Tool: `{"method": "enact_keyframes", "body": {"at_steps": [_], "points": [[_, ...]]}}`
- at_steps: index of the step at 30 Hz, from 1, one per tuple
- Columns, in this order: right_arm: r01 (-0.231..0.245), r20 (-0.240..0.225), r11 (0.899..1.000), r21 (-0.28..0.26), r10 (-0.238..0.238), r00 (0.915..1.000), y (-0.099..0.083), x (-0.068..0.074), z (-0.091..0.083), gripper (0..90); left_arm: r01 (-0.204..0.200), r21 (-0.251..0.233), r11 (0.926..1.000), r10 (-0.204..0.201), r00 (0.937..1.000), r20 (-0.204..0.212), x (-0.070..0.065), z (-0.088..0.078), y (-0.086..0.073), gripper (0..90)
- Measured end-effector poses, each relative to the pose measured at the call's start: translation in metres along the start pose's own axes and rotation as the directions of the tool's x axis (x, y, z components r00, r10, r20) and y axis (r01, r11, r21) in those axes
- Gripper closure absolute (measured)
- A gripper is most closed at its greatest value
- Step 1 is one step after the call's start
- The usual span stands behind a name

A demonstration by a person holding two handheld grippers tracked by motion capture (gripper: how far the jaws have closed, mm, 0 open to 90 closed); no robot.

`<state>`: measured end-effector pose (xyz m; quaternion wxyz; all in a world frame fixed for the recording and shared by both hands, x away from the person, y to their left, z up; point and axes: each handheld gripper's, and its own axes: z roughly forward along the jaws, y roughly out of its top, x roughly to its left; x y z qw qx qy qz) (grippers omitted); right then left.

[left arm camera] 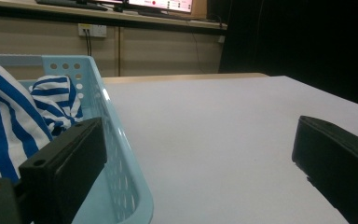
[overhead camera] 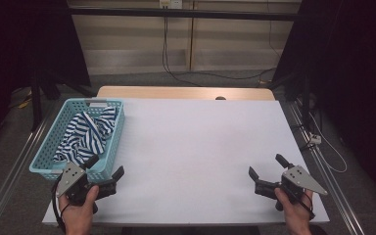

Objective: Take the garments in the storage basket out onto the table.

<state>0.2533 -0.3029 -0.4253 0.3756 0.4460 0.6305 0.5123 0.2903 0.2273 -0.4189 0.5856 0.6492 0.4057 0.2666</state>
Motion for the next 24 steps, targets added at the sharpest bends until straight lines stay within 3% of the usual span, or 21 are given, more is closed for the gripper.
{"method": "enact_keyframes", "body": {"at_steps": [7,10,15,18,24], "points": [[-0.007,0.000,1.000,0.000,0.007,1.0000,-0.001,-0.002,0.000,0.0,0.002,0.020,0.9998,-0.002,1.0000,0.001,0.005,-0.004,0.003,3.1],[-0.007,0.000,1.000,0.002,0.007,1.0000,0.000,-0.002,0.000,0.0,0.020,0.054,0.9983,-0.020,0.9997,0.011,0.007,-0.006,0.005,3.1],[-0.003,-0.008,1.000,-0.004,0.003,1.0000,0.000,-0.002,0.000,0.0,0.002,0.061,0.9981,-0.002,1.0000,0.007,0.011,-0.008,0.010,3.1],[0.002,0.003,1.000,-0.004,-0.002,1.0000,0.001,-0.003,-0.002,0.0,0.023,0.088,0.9959,-0.025,0.9995,0.018,0.017,-0.012,0.016,3.0],[0.005,-0.009,1.000,-0.009,-0.006,0.9999,0.001,-0.002,-0.001,0.0,-0.005,0.097,0.9953,0.008,0.9994,-0.033,0.028,-0.018,0.026,2.3]]}}
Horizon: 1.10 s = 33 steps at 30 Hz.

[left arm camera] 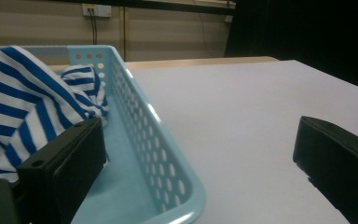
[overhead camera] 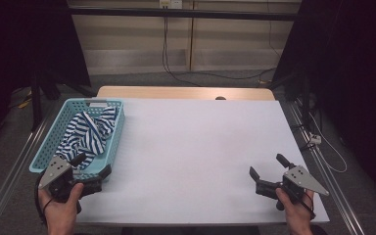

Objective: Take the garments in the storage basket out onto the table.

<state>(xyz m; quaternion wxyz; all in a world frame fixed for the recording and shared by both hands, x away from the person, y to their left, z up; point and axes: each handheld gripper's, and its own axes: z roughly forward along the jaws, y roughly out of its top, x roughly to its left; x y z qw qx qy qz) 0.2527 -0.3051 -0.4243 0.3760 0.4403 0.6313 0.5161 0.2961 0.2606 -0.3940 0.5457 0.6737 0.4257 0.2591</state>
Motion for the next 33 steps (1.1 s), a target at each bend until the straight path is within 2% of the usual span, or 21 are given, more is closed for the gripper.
{"method": "enact_keyframes", "body": {"at_steps": [3,5,8,11,13,17,18,19,21,22,24,25,28,29,31,33], "points": [[-0.003,-0.003,1.000,0.002,0.003,1.0000,0.000,0.000,0.001,0.0,-0.015,0.003,0.9999,0.015,0.9997,-0.020,0.007,-0.003,0.005,2.3],[-0.006,-0.004,1.000,0.005,0.006,1.0000,0.000,-0.001,0.003,0.0,-0.021,0.022,0.9995,0.021,0.9997,-0.012,0.012,-0.004,0.008,2.5],[-0.006,-0.010,1.000,0.006,0.006,0.9999,0.000,-0.001,0.005,0.0,0.005,0.030,0.9995,-0.004,1.0000,-0.004,0.018,-0.001,0.009,3.0],[-0.008,-0.010,1.000,0.003,0.008,0.9999,0.000,-0.001,0.004,0.0,-0.007,0.053,0.9986,0.006,0.9999,0.008,0.022,0.001,0.012,3.0],[-0.008,-0.011,1.000,0.004,0.008,0.9999,0.000,0.000,0.004,0.0,-0.022,0.074,0.9970,0.023,0.9996,-0.015,0.023,0.003,0.017,3.3],[-0.012,-0.013,1.000,0.005,0.012,0.9998,0.000,0.000,0.004,0.0,-0.008,0.084,0.9965,0.009,0.9999,-0.008,0.026,0.005,0.027,4.2],[-0.009,-0.014,1.000,0.002,0.009,0.9999,0.000,0.000,0.004,0.0,-0.041,0.102,0.9940,0.042,0.9991,-0.009,0.029,0.005,0.030,4.2],[-0.009,-0.014,1.000,0.000,0.009,0.9999,0.000,0.000,0.005,0.0,-0.031,0.101,0.9944,0.033,0.9994,-0.014,0.028,0.007,0.032,3.9],[-0.012,-0.016,1.000,0.004,0.012,0.9998,0.000,0.000,0.005,0.0,-0.065,0.147,0.9870,0.068,0.9975,-0.019,0.033,0.007,0.038,2.6],[-0.009,-0.019,1.000,0.006,0.009,0.9998,0.000,0.000,0.005,0.0,-0.034,0.139,0.9897,0.037,0.9992,-0.018,0.035,0.009,0.040,3.5],[-0.005,-0.023,1.000,0.010,0.006,0.9997,-0.001,0.000,0.005,0.0,-0.027,0.135,0.9905,0.031,0.9991,-0.028,0.038,0.010,0.042,3.7],[-0.006,-0.023,1.000,0.009,0.006,0.9997,-0.001,0.000,0.006,0.0,-0.009,0.140,0.9901,0.014,0.9995,-0.029,0.046,0.011,0.045,3.5],[-0.006,-0.025,1.000,0.011,0.007,0.9997,-0.001,-0.001,0.006,0.0,-0.002,0.155,0.9880,0.008,0.9992,-0.040,0.053,0.013,0.048,3.4],[-0.007,-0.023,1.000,0.012,0.007,0.9997,-0.001,-0.001,0.006,0.0,0.001,0.168,0.9857,0.005,0.9993,-0.037,0.060,0.015,0.050,3.3],[-0.007,-0.023,1.000,0.014,0.007,0.9997,-0.001,0.000,0.006,0.0,0.010,0.179,0.9837,-0.002,0.9990,-0.044,0.064,0.016,0.051,3.3],[-0.008,-0.025,1.000,0.017,0.009,0.9996,-0.001,0.001,0.007,0.0,0.023,0.223,0.9746,-0.013,0.9987,-0.049,0.074,0.020,0.055,3.1]]}}
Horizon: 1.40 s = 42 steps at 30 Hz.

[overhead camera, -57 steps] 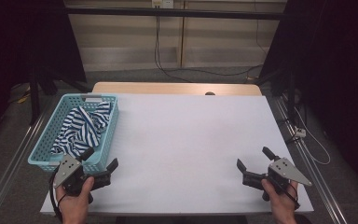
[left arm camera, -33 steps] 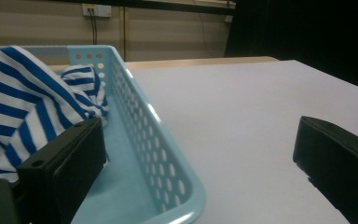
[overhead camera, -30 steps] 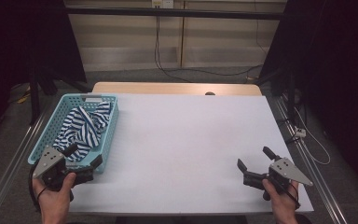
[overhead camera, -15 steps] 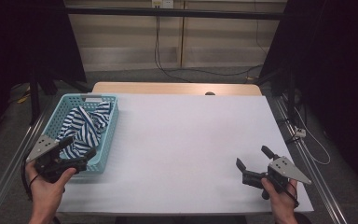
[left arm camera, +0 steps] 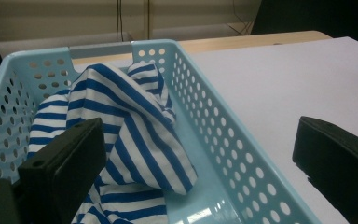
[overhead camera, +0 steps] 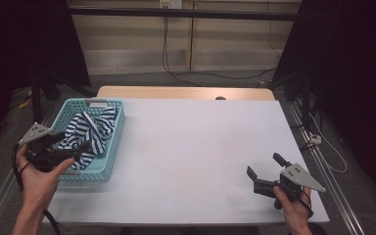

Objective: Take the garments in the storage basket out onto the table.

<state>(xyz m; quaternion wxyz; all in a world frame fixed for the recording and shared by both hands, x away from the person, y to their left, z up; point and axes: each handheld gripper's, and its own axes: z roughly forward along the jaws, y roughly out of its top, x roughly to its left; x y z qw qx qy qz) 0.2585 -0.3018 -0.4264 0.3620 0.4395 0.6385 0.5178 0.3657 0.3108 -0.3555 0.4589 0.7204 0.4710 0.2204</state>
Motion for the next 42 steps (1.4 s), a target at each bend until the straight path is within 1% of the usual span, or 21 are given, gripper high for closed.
{"method": "enact_keyframes", "body": {"at_steps": [5,7,8,10,14,16,17,20,24,25,27,28,29,31,32,33,34,39,40,41,42], "points": [[0.007,-0.007,1.000,0.001,-0.007,1.0000,0.000,0.002,-0.001,0.0,-0.003,0.065,0.9979,0.003,1.0000,0.005,0.007,0.012,0.004,4.5],[0.014,-0.010,1.000,0.004,-0.014,0.9999,0.000,0.002,-0.001,0.0,-0.008,0.069,0.9976,0.009,0.9999,-0.006,0.009,0.015,0.005,4.4],[0.011,-0.010,1.000,0.003,-0.011,0.9999,0.000,0.002,0.000,0.0,0.006,0.093,0.9956,-0.006,1.0000,-0.004,0.012,0.019,0.008,4.5],[0.012,-0.012,1.000,0.008,-0.012,0.9999,0.000,0.002,0.000,0.0,-0.031,0.090,0.9955,0.031,0.9995,-0.007,0.012,0.023,0.012,8.0],[0.008,-0.016,1.000,0.002,-0.008,0.9998,0.000,0.002,0.001,0.0,-0.028,0.119,0.9924,0.030,0.9995,-0.012,0.014,0.030,0.018,7.6],[0.012,-0.019,1.000,0.000,-0.012,0.9997,0.000,0.002,0.000,0.0,-0.027,0.110,0.9936,0.028,0.9995,-0.016,0.017,0.036,0.019,7.6],[0.013,-0.021,1.000,0.001,-0.013,0.9997,0.000,0.002,0.000,0.0,-0.010,0.109,0.9940,0.013,0.9995,-0.029,0.023,0.042,0.020,8.1],[0.004,-0.017,1.000,0.007,-0.004,0.9999,0.000,0.001,-0.001,0.0,0.033,0.174,0.9843,-0.025,0.9986,-0.046,0.031,0.054,0.018,8.3],[0.014,-0.023,1.000,0.008,-0.013,0.9997,0.000,0.001,0.000,0.0,0.052,0.206,0.9771,-0.041,0.9975,-0.057,0.037,0.064,0.017,8.4],[0.011,-0.020,1.000,0.010,-0.011,0.9997,0.000,0.001,0.000,0.0,0.056,0.225,0.9727,-0.041,0.9968,-0.068,0.041,0.069,0.017,8.4],[0.013,-0.021,1.000,0.012,-0.013,0.9997,0.000,0.001,0.001,0.0,0.058,0.224,0.9728,-0.043,0.9965,-0.072,0.043,0.072,0.016,8.2],[0.013,-0.021,1.000,0.012,-0.013,0.9997,0.000,0.001,0.001,0.0,0.046,0.226,0.9731,-0.025,0.9952,-0.094,0.046,0.074,0.016,8.2],[0.013,-0.019,1.000,0.016,-0.012,0.9997,-0.001,0.001,0.001,0.0,0.057,0.249,0.9668,-0.034,0.9948,-0.096,0.050,0.079,0.013,6.6],[0.013,-0.014,1.000,0.021,-0.012,0.9998,-0.001,0.002,0.001,0.0,0.055,0.251,0.9664,-0.032,0.9951,-0.094,0.053,0.084,0.011,6.2],[0.012,-0.015,1.000,0.021,-0.012,0.9998,-0.001,0.002,0.001,0.0,0.045,0.264,0.9634,-0.021,0.9955,-0.092,0.055,0.088,0.009,6.1],[0.012,-0.015,1.000,0.022,-0.012,0.9998,-0.001,0.002,0.001,0.0,0.057,0.295,0.9538,-0.030,0.9950,-0.095,0.059,0.094,0.006,5.7],[0.012,-0.018,1.000,0.020,-0.011,0.9998,-0.001,0.002,0.002,0.0,0.064,0.302,0.9510,-0.039,0.9955,-0.086,0.060,0.096,0.005,4.6],[0.015,-0.023,1.000,0.022,-0.015,0.9996,-0.002,0.002,0.003,0.0,0.049,0.319,0.9465,-0.025,0.9966,-0.079,0.057,0.104,0.005,4.4],[0.013,-0.026,1.000,0.026,-0.012,0.9996,-0.002,0.002,0.003,0.0,0.045,0.362,0.9310,-0.014,0.9962,-0.085,0.057,0.108,0.005,4.4],[0.016,-0.025,0.999,0.028,-0.016,0.9996,-0.002,0.002,0.003,0.0,0.025,0.380,0.9248,0.016,0.9944,-0.105,0.057,0.111,0.005,4.4],[0.017,-0.027,0.999,0.027,-0.016,0.9995,-0.002,0.002,0.003,0.0,0.030,0.393,0.9188,0.013,0.9941,-0.107,0.056,0.114,0.005,4.3]]}}
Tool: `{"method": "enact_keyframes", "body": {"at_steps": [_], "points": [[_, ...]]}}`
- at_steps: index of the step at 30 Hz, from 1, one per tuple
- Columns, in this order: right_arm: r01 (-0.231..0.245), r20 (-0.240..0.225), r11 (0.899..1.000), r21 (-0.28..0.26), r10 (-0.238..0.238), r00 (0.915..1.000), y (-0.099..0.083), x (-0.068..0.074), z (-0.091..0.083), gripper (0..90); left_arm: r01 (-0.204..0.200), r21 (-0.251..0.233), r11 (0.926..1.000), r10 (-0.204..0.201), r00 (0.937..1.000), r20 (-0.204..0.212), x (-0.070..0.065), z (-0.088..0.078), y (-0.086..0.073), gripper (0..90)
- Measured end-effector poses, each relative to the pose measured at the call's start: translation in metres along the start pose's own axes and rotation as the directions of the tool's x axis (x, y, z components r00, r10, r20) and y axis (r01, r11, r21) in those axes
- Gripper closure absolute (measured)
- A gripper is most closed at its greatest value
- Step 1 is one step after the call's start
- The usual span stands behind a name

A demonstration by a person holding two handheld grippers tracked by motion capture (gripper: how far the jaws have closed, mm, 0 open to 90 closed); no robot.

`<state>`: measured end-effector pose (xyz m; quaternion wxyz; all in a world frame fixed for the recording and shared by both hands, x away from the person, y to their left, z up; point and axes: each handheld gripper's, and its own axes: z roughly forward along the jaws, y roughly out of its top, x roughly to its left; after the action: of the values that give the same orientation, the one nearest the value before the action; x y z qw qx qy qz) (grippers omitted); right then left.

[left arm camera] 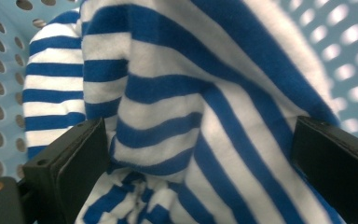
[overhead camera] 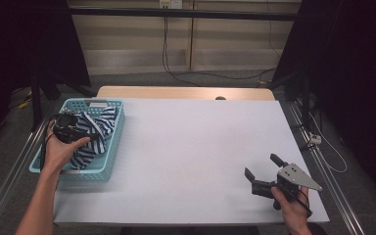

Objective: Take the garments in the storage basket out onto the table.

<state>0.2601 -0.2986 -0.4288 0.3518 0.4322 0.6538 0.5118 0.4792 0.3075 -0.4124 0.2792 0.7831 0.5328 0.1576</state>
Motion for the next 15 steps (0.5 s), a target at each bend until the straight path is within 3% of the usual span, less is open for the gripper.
{"method": "enact_keyframes", "body": {"at_steps": [2,4,5,7,10,11,12,13,14,15], "points": [[0.001,-0.001,1.000,-0.001,-0.001,1.0000,0.000,0.000,0.000,0.0,-0.003,0.022,0.9997,0.003,1.0000,0.007,-0.001,0.004,0.003,3.8],[0.003,-0.004,1.000,-0.001,-0.003,1.0000,0.000,0.000,-0.001,0.0,-0.020,0.045,0.9988,0.021,0.9996,-0.021,-0.001,0.010,0.003,3.6],[0.002,-0.005,1.000,-0.001,-0.002,1.0000,0.000,0.000,-0.001,0.0,-0.012,0.067,0.9977,0.013,0.9998,-0.014,-0.001,0.013,0.002,3.8],[0.002,-0.005,1.000,0.001,-0.002,1.0000,0.000,0.000,-0.001,0.0,-0.034,0.093,0.9951,0.037,0.9989,-0.029,0.000,0.017,0.000,3.9],[0.002,-0.008,1.000,0.002,-0.002,1.0000,-0.001,0.000,-0.001,0.0,-0.022,0.120,0.9925,0.025,0.9993,-0.026,0.002,0.018,-0.001,4.0],[0.002,-0.008,1.000,0.002,-0.002,1.0000,-0.001,0.000,-0.001,0.0,0.002,0.141,0.9900,-0.001,1.0000,-0.005,0.003,0.019,-0.001,4.0],[0.004,-0.013,1.000,0.002,-0.004,0.9999,-0.001,0.001,-0.001,0.0,0.028,0.131,0.9909,-0.027,0.9996,-0.009,0.003,0.022,-0.004,5.6],[0.001,-0.017,1.000,0.003,-0.001,0.9999,-0.001,0.001,-0.001,0.0,-0.018,0.168,0.9857,0.019,0.9998,-0.009,0.007,0.020,-0.003,6.4],[0.003,-0.016,1.000,0.002,-0.003,0.9999,-0.001,0.001,-0.001,0.0,0.008,0.131,0.9914,-0.008,1.0000,-0.004,0.005,0.024,-0.006,6.8],[0.011,-0.017,1.000,0.004,-0.011,0.9998,-0.001,0.001,-0.001,0.0,-0.007,0.159,0.9873,0.004,0.9998,0.020,0.007,0.022,-0.006,6.9]]}}
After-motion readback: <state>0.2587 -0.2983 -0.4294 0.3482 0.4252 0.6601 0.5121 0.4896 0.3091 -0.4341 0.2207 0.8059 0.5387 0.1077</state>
